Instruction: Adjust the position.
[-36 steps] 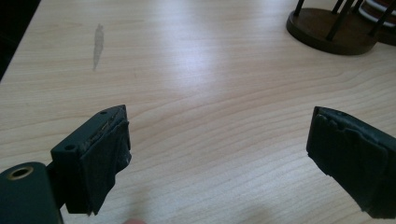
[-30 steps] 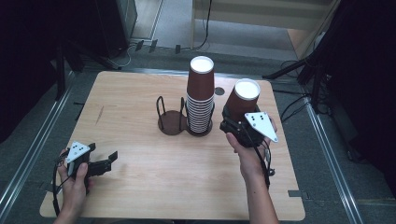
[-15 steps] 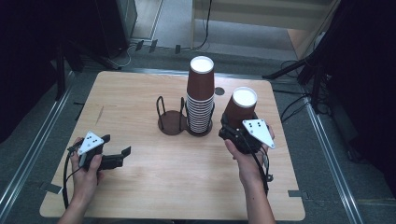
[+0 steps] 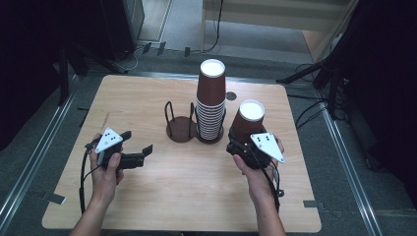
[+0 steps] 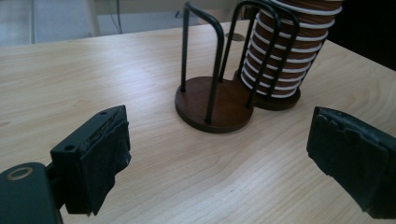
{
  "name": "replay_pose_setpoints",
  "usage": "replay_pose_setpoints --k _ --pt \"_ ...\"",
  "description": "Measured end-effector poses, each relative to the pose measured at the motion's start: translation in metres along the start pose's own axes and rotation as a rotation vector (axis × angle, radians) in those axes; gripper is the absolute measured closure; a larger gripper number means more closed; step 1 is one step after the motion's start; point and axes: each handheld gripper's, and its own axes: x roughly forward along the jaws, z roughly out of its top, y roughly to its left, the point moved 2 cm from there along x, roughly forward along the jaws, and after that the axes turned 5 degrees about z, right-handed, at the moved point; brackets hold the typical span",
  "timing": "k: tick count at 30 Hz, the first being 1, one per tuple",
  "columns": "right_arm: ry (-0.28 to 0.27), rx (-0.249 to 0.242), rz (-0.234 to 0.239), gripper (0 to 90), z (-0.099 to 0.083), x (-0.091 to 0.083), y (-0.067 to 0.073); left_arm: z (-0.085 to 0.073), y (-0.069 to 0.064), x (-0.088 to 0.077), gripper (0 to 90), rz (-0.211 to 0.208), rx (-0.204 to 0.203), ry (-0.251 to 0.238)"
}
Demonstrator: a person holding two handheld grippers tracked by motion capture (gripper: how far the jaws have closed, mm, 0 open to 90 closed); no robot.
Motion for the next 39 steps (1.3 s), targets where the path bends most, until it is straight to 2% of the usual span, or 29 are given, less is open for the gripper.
replay_pose_setpoints --k 4,7,9,16,19,25,28,31,35,39 --pt "0.016 0.0 0.004 9.9 -0.006 -0.001 0.001 -0.001 -0.002 0.0 6.8 -0.022 0.026 0.01" --pt "0.028 0.001 0.019 9.9 -0.012 -0.002 0.005 0.0 -0.002 0.001 6.7 -0.031 0.008 0.005" --pt "0.035 -0.011 0.026 9.9 -0.016 -0.002 0.01 0.001 -0.003 0.001 6.8 -0.039 -0.002 0.0" --pt "0.049 -0.024 0.08 9.9 -0.021 -0.002 0.03 0.006 -0.01 -0.001 6.7 -0.07 0.013 -0.01" --pt "0.046 -0.041 0.094 9.9 -0.021 -0.004 0.038 0.007 -0.01 -0.002 6.7 -0.081 0.006 -0.014" --pt "0.058 -0.093 0.088 9.9 -0.027 -0.003 0.044 0.007 -0.013 0.001 6.7 -0.105 0.003 0.0" --pt "0.069 -0.101 0.089 9.9 -0.032 -0.001 0.047 0.008 -0.018 0.001 6.7 -0.132 0.003 0.002" --pt "0.076 -0.122 0.093 9.9 -0.036 0.0 0.051 0.008 -0.022 0.002 1.7 -0.17 0.015 0.004" --pt "0.086 -0.15 0.103 9.9 -0.041 0.001 0.057 0.008 -0.025 0.004 1.6 -0.168 0.009 0.013" --pt "0.087 -0.21 0.089 9.8 -0.047 0.003 0.063 0.008 -0.031 0.005 0.0 -0.197 0.023 0.024"
